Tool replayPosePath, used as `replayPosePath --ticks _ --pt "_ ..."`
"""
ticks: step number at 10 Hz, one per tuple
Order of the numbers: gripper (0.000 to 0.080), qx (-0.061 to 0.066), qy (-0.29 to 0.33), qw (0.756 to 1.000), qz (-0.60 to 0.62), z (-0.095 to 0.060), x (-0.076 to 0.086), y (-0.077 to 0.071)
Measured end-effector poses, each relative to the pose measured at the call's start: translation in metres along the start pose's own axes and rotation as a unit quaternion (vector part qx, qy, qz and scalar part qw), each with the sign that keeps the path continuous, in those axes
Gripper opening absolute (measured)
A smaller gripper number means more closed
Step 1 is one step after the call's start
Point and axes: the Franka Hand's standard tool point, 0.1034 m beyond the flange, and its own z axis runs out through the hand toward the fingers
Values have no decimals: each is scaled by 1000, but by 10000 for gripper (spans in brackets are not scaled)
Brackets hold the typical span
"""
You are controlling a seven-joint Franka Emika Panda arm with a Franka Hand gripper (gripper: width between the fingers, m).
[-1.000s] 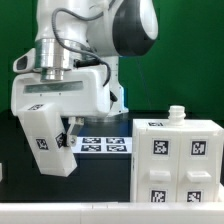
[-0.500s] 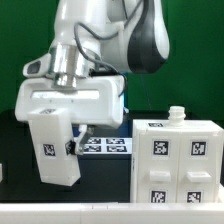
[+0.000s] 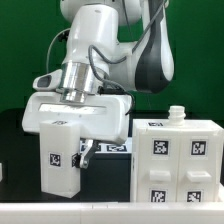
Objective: Assemble cabinet
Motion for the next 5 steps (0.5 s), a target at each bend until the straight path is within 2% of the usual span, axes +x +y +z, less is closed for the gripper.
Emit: replayPosePath --ticks 2,3,4,5 --pt "553 1 -3 1000 0 0 1 0" --pt "654 1 -9 1000 1 1 -1 0" --pt "654 1 -10 1000 1 1 -2 0" --pt "754 1 -10 1000 1 1 -2 0"
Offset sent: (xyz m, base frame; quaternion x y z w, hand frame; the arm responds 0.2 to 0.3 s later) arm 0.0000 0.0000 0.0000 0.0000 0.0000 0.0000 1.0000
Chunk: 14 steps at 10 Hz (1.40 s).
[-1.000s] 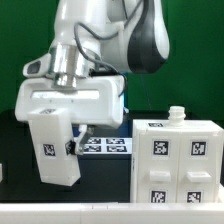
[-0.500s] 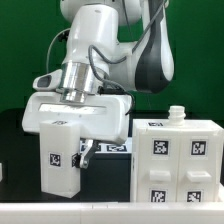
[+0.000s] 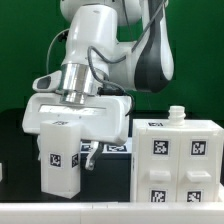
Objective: Assemble cabinet
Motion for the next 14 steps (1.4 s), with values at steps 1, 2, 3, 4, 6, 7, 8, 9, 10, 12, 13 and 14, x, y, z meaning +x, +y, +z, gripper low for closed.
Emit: replayPosePath --ticks 1,2,3,4,6,7,8,9,10,12,13,14 --pt "785 0 -1 1000 0 0 0 0" --pt "785 7 -15 1000 4 -5 1 -5" --pt "797 17 -27 999 10 -17 8 -10" --pt "798 26 -37 999 16 -28 17 -14" --pt "797 53 -76 995 31 -51 32 -35" --pt "797 58 -95 993 36 -56 39 -34" --pt "797 55 -91 994 31 -57 44 -24" --pt "797 54 -101 993 34 -58 41 -16" --pt "797 62 -158 985 40 -59 37 -16" --pt "797 73 -268 960 35 -57 49 -24" --pt "797 80 -315 945 32 -52 69 -31" --pt "797 80 -349 933 29 -40 76 -33"
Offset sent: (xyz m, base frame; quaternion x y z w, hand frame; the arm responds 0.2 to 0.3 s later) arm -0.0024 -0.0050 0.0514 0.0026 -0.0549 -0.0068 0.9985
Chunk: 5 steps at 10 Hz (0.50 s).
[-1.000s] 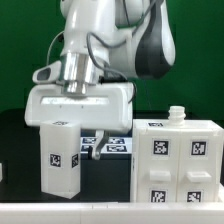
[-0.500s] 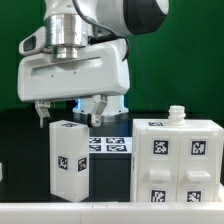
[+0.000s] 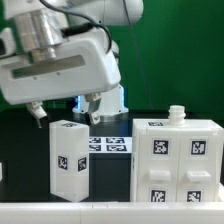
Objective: Assemble cabinet
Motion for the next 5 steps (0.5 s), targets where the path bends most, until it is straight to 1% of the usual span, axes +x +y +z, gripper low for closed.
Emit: replayPosePath --ticks 1,2,3,4,5 --pt "797 -2 -36 999 6 8 2 2" --pt "797 -4 -61 998 12 13 4 4" --pt "797 -2 -104 994 13 13 -1 6" --pt "797 -2 -118 993 14 13 3 8" --pt "797 -2 -108 994 14 14 8 8"
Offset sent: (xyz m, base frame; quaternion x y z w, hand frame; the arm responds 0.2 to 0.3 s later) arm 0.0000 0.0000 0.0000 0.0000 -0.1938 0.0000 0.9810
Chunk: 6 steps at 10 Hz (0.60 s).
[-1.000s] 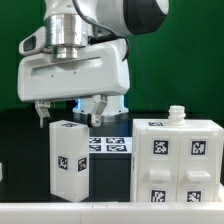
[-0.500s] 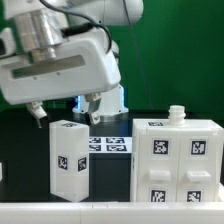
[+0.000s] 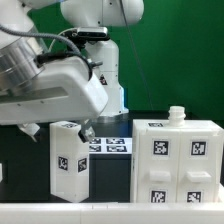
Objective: Assemble cabinet
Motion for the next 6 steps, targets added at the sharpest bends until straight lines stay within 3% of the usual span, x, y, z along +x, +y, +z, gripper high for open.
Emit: replayPosePath --ticks 4,6 --pt "797 5 -93 992 86 6 10 14" --pt "797 -2 -106 989 103 6 13 12"
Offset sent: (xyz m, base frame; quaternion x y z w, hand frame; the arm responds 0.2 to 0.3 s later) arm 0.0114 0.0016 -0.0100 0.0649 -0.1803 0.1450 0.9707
